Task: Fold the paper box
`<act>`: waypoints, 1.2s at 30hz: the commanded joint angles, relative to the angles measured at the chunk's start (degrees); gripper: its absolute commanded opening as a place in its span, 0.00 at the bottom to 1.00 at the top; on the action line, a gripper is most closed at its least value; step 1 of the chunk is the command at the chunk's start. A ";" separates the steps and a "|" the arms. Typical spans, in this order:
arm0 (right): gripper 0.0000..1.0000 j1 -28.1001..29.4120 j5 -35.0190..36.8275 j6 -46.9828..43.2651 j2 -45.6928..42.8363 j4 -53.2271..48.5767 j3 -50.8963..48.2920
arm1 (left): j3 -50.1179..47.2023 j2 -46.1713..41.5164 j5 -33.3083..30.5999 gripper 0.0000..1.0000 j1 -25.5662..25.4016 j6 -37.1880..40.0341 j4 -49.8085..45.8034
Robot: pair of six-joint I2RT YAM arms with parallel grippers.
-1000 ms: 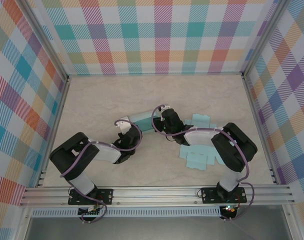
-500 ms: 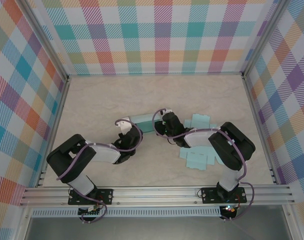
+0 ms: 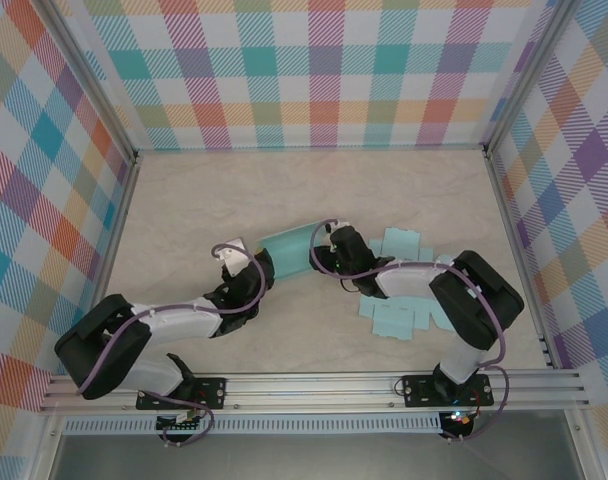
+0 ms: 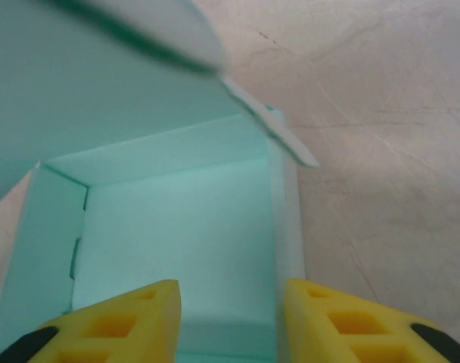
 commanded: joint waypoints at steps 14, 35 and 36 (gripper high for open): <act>0.64 -0.70 0.24 -6.69 -17.60 -19.03 1.76 | -2.31 -20.07 2.06 0.71 -3.62 3.12 -11.45; 0.65 -8.00 -14.19 -33.59 -6.25 -35.64 20.98 | 15.90 -16.69 32.63 0.60 13.17 35.80 -32.57; 0.65 -7.98 -14.32 -34.08 -5.46 -35.73 21.60 | 16.22 -15.92 33.57 0.60 13.17 35.97 -32.44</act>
